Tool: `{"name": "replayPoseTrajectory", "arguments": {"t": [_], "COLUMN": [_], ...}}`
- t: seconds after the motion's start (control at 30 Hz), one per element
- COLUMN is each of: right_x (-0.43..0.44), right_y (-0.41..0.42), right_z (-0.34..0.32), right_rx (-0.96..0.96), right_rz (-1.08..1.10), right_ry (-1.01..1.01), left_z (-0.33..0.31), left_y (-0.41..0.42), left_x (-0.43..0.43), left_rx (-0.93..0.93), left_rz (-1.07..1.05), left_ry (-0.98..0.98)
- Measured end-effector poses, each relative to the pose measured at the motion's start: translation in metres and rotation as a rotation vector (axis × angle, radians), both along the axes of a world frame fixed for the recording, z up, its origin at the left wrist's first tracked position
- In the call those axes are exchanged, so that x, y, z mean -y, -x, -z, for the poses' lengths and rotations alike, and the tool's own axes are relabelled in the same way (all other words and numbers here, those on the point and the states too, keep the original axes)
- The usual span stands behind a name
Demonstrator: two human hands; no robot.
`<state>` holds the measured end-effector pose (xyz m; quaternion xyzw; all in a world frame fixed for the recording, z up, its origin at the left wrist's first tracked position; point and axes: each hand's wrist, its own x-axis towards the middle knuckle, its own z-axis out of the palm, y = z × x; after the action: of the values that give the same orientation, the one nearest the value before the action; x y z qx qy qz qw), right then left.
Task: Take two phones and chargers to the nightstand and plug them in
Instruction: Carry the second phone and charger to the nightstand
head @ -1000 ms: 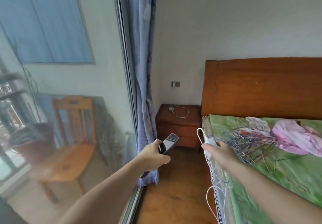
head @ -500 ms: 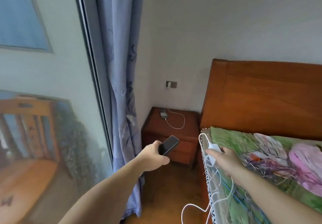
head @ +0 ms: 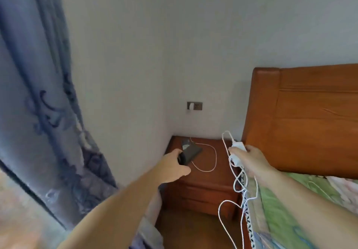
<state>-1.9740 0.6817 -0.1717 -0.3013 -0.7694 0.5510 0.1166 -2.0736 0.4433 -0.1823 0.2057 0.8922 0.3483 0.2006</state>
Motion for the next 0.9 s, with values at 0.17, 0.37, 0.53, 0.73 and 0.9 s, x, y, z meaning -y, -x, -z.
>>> {"name": "replayPoseTrajectory", "arguments": {"t": [0.17,0.37,0.53,0.73,0.9], "right_x": [-0.064,-0.121,-0.158,-0.186,-0.193], "right_y": [0.099,0.194,0.266,0.343,0.387], "right_z": [-0.014,-0.032,-0.033,-0.005,0.078], "right_rx": [0.015,0.003,0.055,0.077,0.216], "right_rz": [-0.031,-0.049,-0.039,0.046,-0.022], "right_ry": [-0.017,-0.170,-0.321,-0.461,-0.516], "left_z": [-0.001,0.014,0.045,0.077,0.113], "left_y": [0.084,0.175,0.261,0.345,0.384], "left_x": [-0.051,-0.103,-0.145,-0.182,-0.197], "left_rx": [0.015,0.080,0.107,0.176,0.187], "left_rz": [-0.009,-0.002,0.057,0.096,0.087], "left_ry": [-0.050,-0.068,-0.094,-0.174,-0.180]}}
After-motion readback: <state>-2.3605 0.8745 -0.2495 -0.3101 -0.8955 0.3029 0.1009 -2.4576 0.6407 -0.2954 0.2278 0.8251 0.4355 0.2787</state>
